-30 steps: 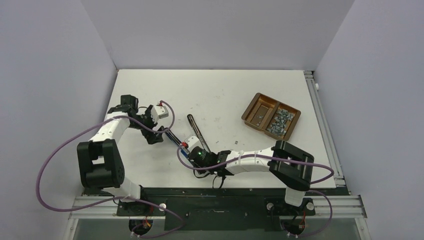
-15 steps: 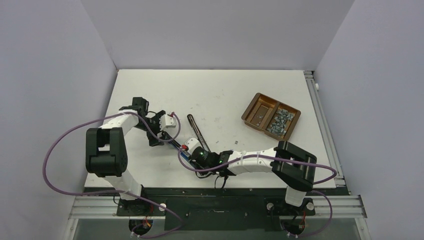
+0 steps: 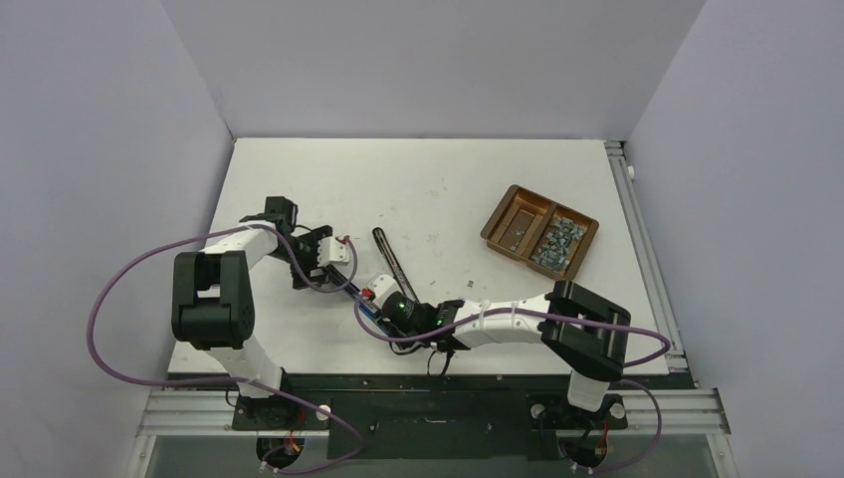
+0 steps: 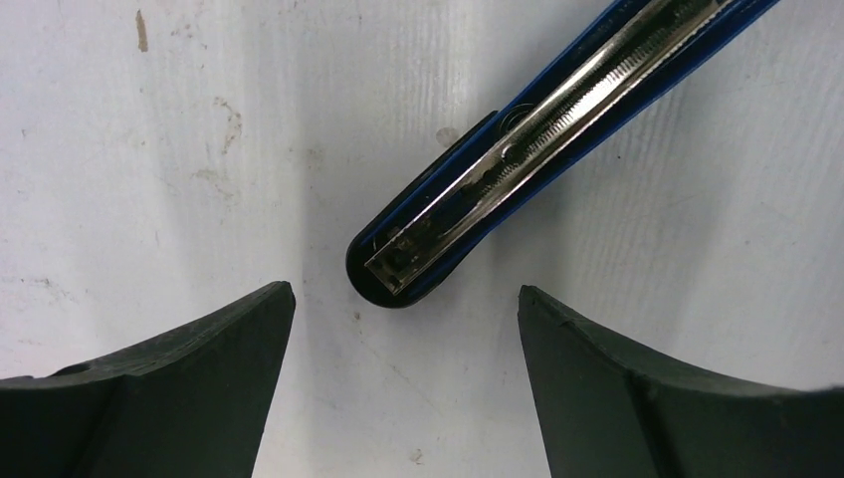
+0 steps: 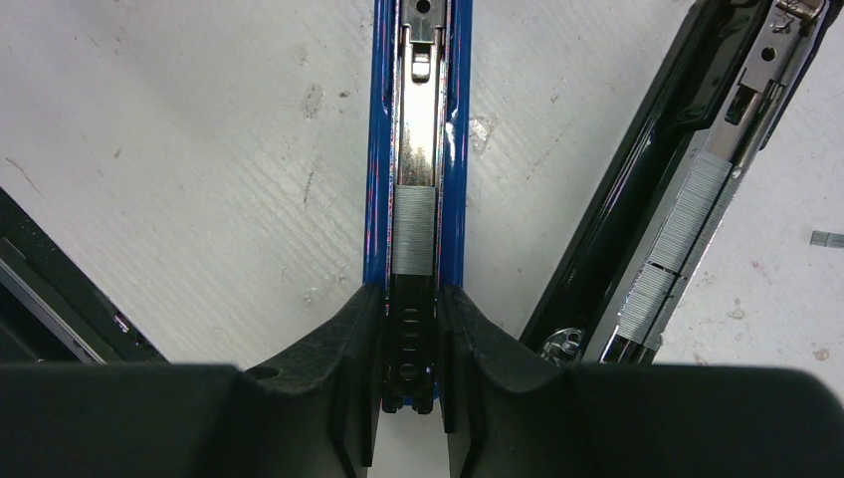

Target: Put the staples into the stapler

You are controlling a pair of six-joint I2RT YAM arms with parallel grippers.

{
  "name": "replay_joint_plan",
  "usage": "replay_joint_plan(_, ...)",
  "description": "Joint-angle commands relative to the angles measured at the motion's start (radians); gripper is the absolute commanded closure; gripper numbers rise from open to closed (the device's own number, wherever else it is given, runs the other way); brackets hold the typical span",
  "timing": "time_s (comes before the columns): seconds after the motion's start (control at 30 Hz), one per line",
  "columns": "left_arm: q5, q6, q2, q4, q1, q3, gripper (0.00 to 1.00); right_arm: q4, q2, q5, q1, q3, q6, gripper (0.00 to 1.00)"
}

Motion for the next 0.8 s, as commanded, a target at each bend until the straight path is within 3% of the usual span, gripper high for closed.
replay_joint_plan(0.0, 0.018, 0.135, -0.017, 0.004, -0.036, -0.017, 0.20, 0.017, -0.030, -0.032, -0.003, -0.022, 0.007, 0.92)
replay_joint_plan(0.13, 0.019, 0.148, -0.007, 0.028, -0.062, -0.005, 0.20, 0.025, -0.028, -0.032, -0.003, -0.025, 0.010, 0.92)
replay_joint_plan(0.4, -0.023, 0.206, 0.040, -0.015, -0.077, 0.045, 0.36, 0.036, -0.031, -0.029, -0.005, -0.035, 0.013, 0.92)
replay_joint_plan(0.5, -0.029, 0.247, 0.027, -0.050, -0.077, 0.046, 0.48, 0.053, -0.033, -0.029, -0.010, -0.048, 0.018, 0.92)
replay_joint_plan(0.6, -0.043, 0.304, 0.008, -0.113, -0.079, 0.056, 0.69, 0.072, -0.028, -0.030, -0.013, -0.061, 0.026, 0.92)
replay_joint_plan(0.63, -0.043, 0.321, -0.002, -0.144, -0.081, 0.062, 0.84, 0.073, -0.025, -0.029, -0.013, -0.063, 0.030, 0.92)
replay_joint_plan(0.7, -0.043, 0.346, -0.020, -0.167, -0.084, 0.066, 0.99, 0.106, -0.018, -0.027, -0.013, -0.066, 0.036, 0.91)
replay_joint_plan(0.77, -0.034, 0.354, -0.043, -0.180, -0.088, 0.074, 1.00, 0.125, -0.014, -0.022, -0.013, -0.069, 0.045, 0.92)
